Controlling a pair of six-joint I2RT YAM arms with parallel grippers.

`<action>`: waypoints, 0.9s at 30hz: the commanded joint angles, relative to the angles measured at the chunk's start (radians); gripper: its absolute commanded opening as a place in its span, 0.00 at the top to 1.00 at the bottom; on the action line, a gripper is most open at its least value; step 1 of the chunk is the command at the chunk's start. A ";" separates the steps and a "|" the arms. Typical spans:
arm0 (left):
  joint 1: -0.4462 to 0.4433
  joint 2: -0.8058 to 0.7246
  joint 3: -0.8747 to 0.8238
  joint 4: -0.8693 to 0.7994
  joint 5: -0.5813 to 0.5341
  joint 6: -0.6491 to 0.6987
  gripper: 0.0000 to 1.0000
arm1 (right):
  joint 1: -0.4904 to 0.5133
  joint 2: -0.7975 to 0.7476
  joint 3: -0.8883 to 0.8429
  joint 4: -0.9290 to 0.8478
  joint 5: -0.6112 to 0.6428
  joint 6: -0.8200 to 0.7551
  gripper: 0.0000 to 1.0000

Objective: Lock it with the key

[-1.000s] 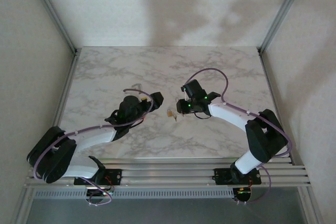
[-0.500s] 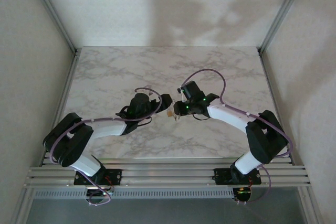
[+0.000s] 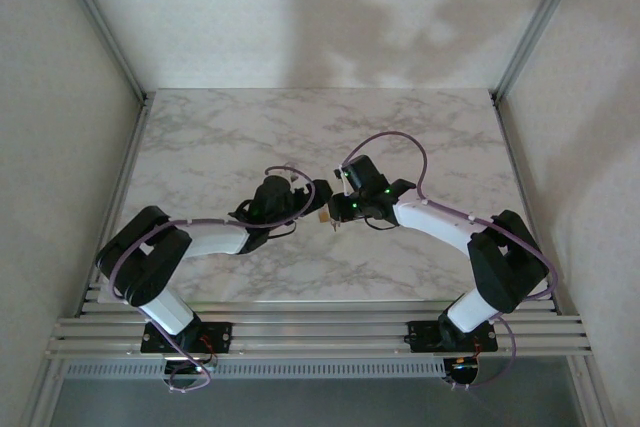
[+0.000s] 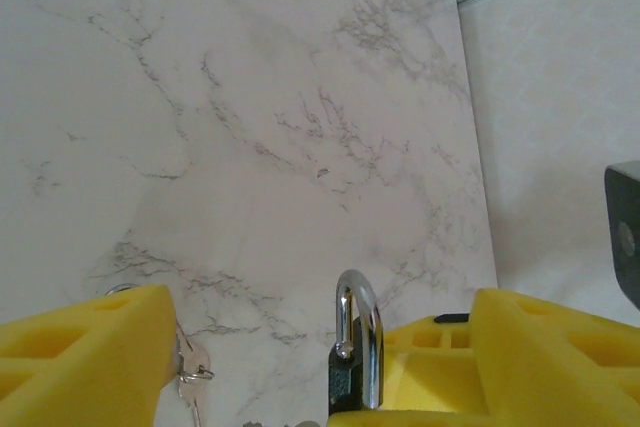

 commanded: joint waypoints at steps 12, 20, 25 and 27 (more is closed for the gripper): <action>-0.005 0.033 0.045 0.014 0.004 0.001 0.53 | 0.020 -0.017 -0.007 0.022 -0.010 -0.022 0.71; -0.005 0.044 0.055 0.009 0.002 0.006 0.61 | 0.023 -0.010 -0.003 0.019 -0.010 -0.029 0.72; -0.002 0.049 0.059 0.002 0.002 0.012 0.65 | 0.023 -0.009 -0.001 0.021 -0.009 -0.031 0.72; -0.001 0.050 0.061 -0.001 0.001 0.015 0.67 | 0.023 -0.008 -0.001 0.021 -0.010 -0.030 0.72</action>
